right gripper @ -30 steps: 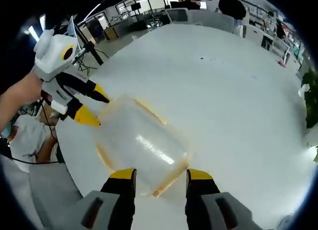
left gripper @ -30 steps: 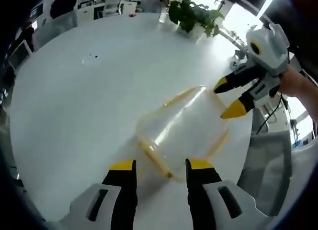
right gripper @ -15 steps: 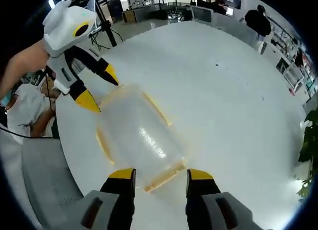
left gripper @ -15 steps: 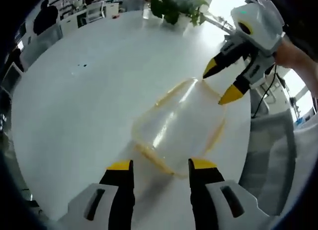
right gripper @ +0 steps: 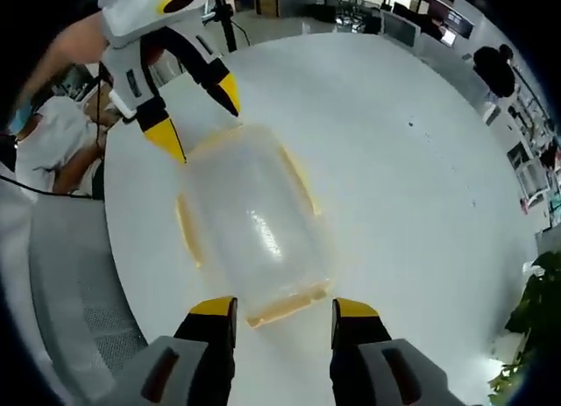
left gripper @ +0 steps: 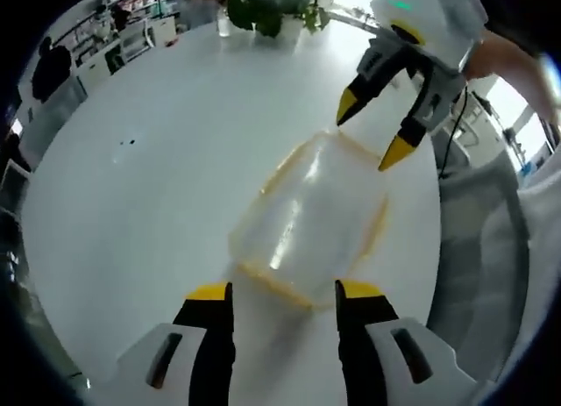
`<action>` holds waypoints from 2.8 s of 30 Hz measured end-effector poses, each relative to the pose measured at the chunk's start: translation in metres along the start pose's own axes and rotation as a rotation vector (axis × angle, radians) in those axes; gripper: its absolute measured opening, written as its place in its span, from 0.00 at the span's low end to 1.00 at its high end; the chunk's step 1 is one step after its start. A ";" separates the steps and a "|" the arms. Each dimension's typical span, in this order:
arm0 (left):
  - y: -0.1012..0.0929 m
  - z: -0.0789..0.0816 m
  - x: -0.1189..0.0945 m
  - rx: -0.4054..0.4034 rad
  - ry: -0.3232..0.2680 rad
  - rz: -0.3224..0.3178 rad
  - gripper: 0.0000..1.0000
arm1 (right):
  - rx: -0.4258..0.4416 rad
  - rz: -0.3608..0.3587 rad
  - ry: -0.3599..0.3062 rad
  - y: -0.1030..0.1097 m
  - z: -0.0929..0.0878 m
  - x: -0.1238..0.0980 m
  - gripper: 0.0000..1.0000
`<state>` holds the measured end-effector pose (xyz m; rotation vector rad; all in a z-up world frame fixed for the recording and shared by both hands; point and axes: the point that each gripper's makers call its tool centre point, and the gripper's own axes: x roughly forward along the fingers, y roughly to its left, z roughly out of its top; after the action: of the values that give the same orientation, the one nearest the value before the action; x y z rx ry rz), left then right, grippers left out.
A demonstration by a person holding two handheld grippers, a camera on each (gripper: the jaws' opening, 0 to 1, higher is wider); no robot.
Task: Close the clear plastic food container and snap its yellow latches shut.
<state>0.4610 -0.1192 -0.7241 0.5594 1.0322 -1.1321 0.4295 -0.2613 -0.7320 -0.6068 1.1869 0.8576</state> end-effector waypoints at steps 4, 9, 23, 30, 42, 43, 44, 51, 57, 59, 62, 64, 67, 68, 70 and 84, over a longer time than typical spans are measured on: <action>-0.001 0.001 0.000 0.061 0.013 0.001 0.44 | -0.071 -0.011 0.019 0.001 0.002 0.000 0.40; -0.005 0.006 -0.001 0.126 0.014 -0.009 0.45 | -0.116 0.003 0.030 0.004 0.004 0.000 0.38; -0.012 0.017 0.002 0.256 0.006 -0.037 0.42 | -0.207 0.036 0.016 0.010 0.012 0.001 0.37; -0.017 0.023 0.006 0.293 0.001 -0.043 0.41 | -0.225 0.047 -0.018 0.014 0.025 -0.001 0.35; -0.023 0.030 0.012 0.309 -0.019 -0.069 0.40 | -0.238 0.078 -0.084 0.022 0.048 0.001 0.33; -0.023 0.031 0.012 0.308 -0.020 -0.069 0.40 | -0.224 0.085 -0.100 0.023 0.051 0.001 0.33; -0.023 0.032 0.012 0.308 -0.024 -0.071 0.40 | -0.216 0.093 -0.109 0.024 0.053 0.001 0.33; -0.027 0.039 0.014 0.297 -0.045 -0.077 0.40 | -0.222 0.084 -0.113 0.021 0.055 0.003 0.33; -0.032 0.041 0.018 0.306 -0.046 -0.084 0.39 | -0.218 0.095 -0.123 0.023 0.057 0.004 0.32; -0.033 0.040 0.017 0.308 -0.045 -0.084 0.39 | -0.231 0.101 -0.124 0.026 0.057 0.003 0.32; -0.034 0.040 0.017 0.308 -0.045 -0.085 0.39 | -0.225 0.098 -0.132 0.025 0.059 0.004 0.32; -0.034 0.040 0.018 0.308 -0.045 -0.085 0.38 | -0.224 0.102 -0.155 0.026 0.064 0.003 0.32; -0.036 0.040 0.018 0.310 -0.045 -0.085 0.39 | -0.229 0.095 -0.154 0.024 0.067 0.003 0.31; -0.037 0.040 0.019 0.309 -0.044 -0.084 0.38 | -0.233 0.095 -0.158 0.023 0.068 0.003 0.31; -0.038 0.039 0.019 0.309 -0.043 -0.085 0.39 | -0.232 0.093 -0.165 0.022 0.071 0.002 0.31; -0.044 0.034 0.015 0.287 -0.051 -0.078 0.39 | -0.236 0.066 -0.157 0.010 0.074 0.004 0.32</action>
<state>0.4338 -0.1696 -0.7163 0.7184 0.8585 -1.3682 0.4620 -0.1956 -0.7149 -0.6809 0.9754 1.0917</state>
